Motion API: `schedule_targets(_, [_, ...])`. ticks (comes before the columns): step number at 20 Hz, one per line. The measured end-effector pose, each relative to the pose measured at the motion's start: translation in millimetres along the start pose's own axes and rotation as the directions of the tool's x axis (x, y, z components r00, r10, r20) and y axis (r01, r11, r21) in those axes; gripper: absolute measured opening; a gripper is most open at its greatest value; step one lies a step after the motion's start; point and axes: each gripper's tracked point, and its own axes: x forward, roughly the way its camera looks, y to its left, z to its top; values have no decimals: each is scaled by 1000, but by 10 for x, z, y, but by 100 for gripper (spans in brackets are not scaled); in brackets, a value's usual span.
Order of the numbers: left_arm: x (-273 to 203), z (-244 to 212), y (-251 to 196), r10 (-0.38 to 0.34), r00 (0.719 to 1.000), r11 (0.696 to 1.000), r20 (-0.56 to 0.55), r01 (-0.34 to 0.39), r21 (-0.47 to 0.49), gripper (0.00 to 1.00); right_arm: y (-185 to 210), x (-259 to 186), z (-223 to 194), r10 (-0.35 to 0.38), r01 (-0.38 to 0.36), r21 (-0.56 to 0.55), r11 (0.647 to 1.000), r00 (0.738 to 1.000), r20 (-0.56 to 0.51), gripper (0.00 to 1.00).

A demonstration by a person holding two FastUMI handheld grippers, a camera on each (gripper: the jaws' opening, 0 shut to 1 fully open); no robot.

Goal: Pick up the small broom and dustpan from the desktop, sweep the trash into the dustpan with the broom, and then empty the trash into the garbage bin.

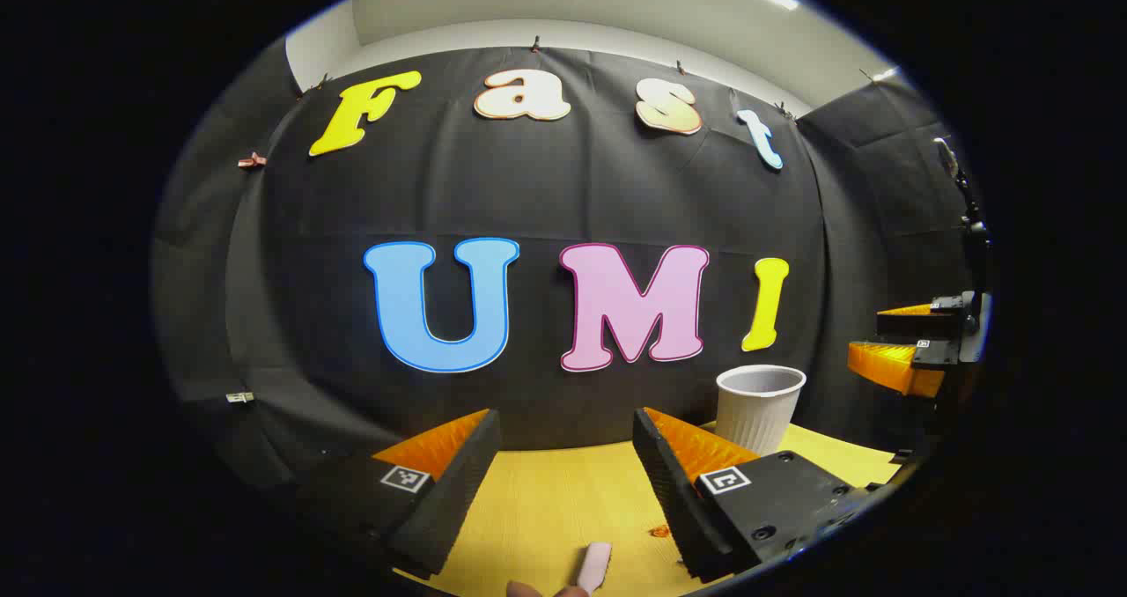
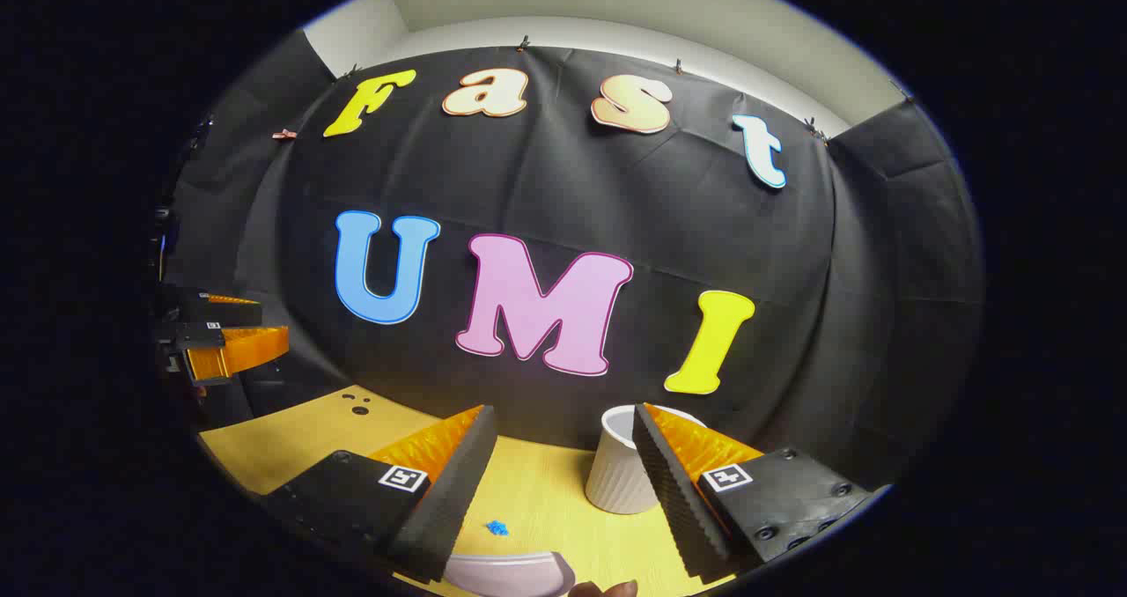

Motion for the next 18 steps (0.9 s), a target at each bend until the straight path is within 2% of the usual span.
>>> schedule_targets(14, [-11,-116,-46,-29,999,999,-18,29,15,95,113,-21,16,22,-22,-30,999,1000,2,97])
schedule_targets(18, [18,-193,-26,-27,999,999,-34,27,16,95,102,-15,-67,35,-36,-33,999,999,-26,96])
